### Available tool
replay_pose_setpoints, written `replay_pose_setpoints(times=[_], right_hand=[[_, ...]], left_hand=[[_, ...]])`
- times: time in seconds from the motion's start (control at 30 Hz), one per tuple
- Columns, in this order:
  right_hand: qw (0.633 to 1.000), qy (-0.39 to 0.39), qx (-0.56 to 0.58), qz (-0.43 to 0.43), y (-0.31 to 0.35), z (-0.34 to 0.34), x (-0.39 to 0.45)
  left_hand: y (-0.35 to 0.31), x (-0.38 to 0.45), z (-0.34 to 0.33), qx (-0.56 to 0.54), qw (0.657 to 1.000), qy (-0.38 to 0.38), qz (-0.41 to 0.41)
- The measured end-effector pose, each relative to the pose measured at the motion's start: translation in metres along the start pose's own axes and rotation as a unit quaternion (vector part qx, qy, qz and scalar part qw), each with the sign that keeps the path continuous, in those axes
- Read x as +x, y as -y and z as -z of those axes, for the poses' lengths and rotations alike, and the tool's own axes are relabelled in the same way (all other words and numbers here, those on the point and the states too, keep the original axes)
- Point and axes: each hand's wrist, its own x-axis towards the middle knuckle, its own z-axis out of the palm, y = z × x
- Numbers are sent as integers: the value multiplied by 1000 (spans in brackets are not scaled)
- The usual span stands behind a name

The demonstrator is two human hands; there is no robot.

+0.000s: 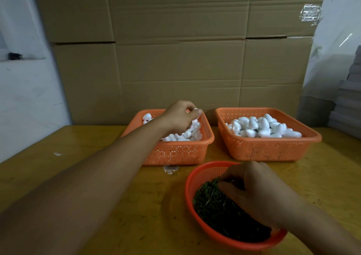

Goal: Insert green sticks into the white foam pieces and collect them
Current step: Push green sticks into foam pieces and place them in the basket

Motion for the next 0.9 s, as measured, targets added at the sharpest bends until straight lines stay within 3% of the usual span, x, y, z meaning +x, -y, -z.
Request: replay_pose_setpoints(times=[0.13,0.3,0.67,0.9], right_hand=[[1000,0,3,-2,1,1,0],[1000,1,-8,4,1,0,0],[990,94,-94,-41,9,1,-3],[975,138,-175,-3,15,-7,-9]], left_hand=[[-11,-39,0,-244,969,30,12],[-21,-87,-6,-345,936,72,0],[-22,-144,-29,-315,944,91,-28],[-11,-153,-35,-247,962,84,-84]])
